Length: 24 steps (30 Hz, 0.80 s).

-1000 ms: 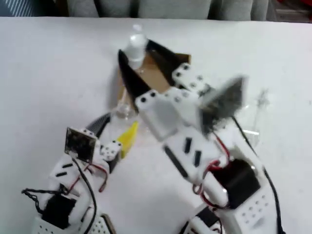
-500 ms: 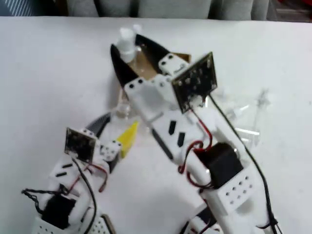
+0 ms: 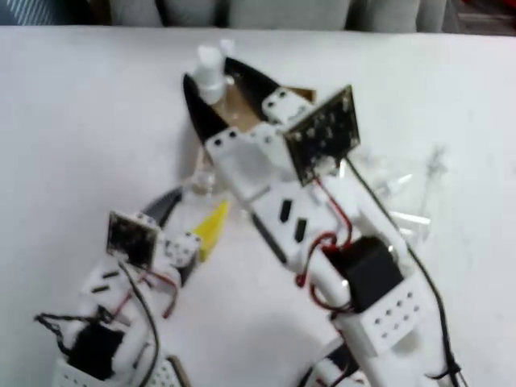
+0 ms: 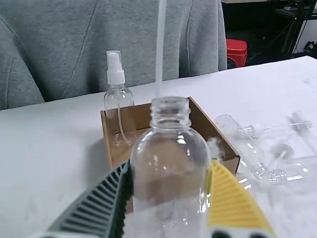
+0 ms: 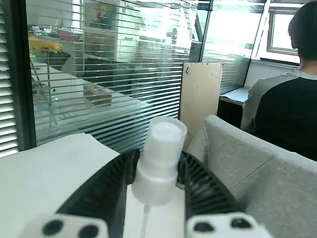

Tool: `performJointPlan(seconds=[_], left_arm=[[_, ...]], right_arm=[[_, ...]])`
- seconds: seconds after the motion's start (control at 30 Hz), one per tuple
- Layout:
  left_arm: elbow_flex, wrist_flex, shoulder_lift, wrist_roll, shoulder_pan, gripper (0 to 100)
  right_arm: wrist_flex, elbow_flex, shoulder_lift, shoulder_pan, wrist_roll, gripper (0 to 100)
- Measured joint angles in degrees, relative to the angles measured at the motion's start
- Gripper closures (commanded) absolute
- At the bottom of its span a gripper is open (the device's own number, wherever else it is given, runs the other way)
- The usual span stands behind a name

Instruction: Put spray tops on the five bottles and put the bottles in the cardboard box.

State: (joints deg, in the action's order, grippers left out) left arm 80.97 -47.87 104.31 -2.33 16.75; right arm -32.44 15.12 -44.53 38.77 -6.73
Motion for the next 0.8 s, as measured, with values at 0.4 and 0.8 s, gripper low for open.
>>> performJointPlan(seconds=[0.4, 0.8], left_arm=[[1.4, 0.2, 0.0, 0.0, 0.1, 98], [1.4, 0.2, 0.0, 0.0, 0.1, 98]], right_arm=[[-4.7, 0.0, -1.1, 0.0, 0.0, 98.1], [-4.4, 6.0, -1.4, -0.1, 0.0, 98.1]])
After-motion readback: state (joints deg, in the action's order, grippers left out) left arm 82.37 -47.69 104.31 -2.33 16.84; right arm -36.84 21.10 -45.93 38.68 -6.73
